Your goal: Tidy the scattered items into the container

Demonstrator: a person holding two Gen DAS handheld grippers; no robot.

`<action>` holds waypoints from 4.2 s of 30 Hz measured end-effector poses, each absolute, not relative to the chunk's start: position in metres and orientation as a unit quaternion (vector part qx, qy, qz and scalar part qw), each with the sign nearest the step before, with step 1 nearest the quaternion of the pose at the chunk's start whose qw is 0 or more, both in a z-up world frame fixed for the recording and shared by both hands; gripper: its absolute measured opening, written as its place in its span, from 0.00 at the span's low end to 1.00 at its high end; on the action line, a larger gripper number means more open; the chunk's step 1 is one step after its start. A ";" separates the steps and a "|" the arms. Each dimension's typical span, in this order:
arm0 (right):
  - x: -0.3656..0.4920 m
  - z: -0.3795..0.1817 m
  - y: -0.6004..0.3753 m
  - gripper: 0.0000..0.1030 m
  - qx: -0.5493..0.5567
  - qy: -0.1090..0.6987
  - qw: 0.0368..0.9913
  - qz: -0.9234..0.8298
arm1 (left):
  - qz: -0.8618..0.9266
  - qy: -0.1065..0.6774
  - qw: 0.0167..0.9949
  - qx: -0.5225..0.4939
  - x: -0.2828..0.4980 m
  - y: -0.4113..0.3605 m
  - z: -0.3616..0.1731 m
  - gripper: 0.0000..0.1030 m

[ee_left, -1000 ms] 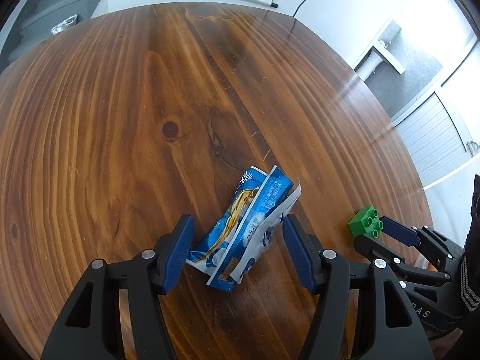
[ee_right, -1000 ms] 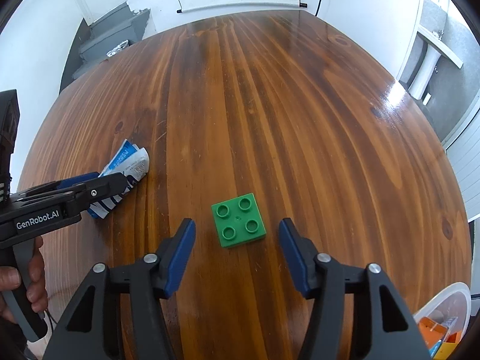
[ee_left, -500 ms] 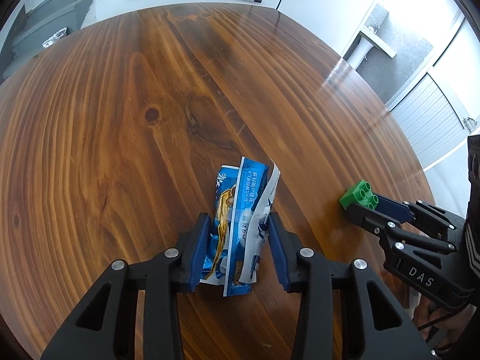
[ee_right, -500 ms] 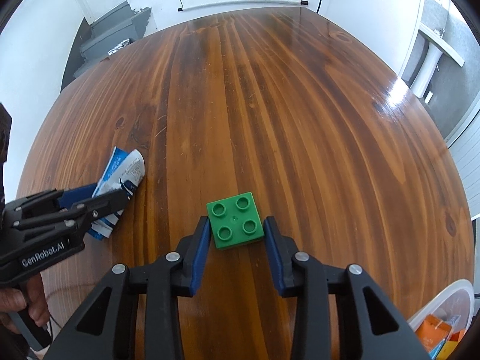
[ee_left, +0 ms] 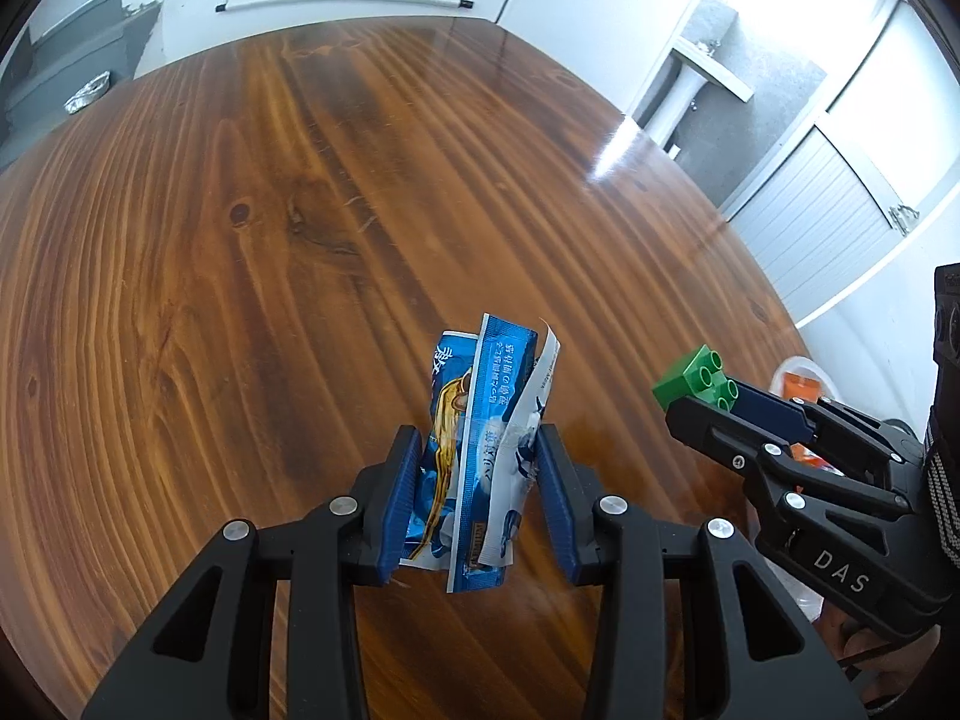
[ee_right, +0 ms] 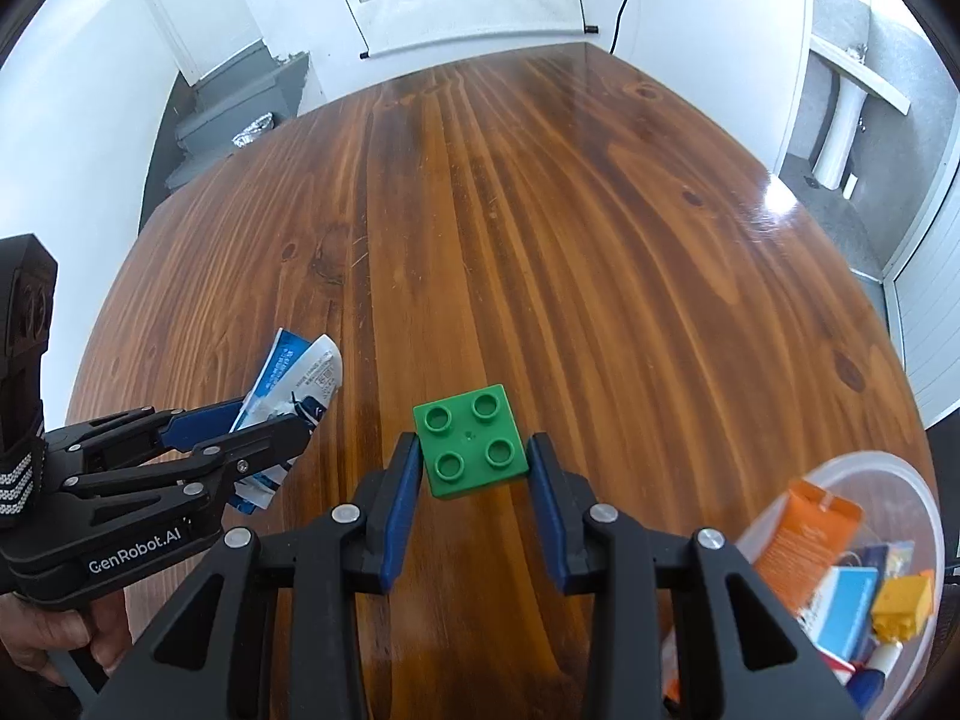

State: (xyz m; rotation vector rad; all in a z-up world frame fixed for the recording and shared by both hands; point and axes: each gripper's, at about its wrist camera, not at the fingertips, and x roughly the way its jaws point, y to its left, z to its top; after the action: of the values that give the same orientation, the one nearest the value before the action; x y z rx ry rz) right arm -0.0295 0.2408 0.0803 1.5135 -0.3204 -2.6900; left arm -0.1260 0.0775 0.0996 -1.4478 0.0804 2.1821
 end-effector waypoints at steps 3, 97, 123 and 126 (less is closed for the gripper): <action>-0.018 0.086 0.248 0.39 0.476 -0.110 0.010 -0.872 | 0.805 0.041 0.269 -0.528 -0.116 0.092 0.106 0.40; 0.178 0.127 0.357 1.00 0.461 -0.154 -0.068 -0.871 | 0.896 0.117 0.228 -0.362 0.090 0.151 0.258 0.74; 0.248 0.153 0.355 1.00 0.434 -0.137 -0.162 -0.876 | 0.889 0.146 0.273 -0.339 0.130 0.177 0.263 0.81; 0.248 0.153 0.357 1.00 0.433 -0.136 -0.162 -0.876 | 0.890 0.162 0.269 -0.332 0.134 0.185 0.262 0.81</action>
State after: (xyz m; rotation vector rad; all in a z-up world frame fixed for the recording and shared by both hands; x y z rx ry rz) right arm 0.2478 0.3574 0.1535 1.5218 -0.4773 -3.0784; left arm 0.1339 0.1846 0.2616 -0.8946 0.4379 2.3985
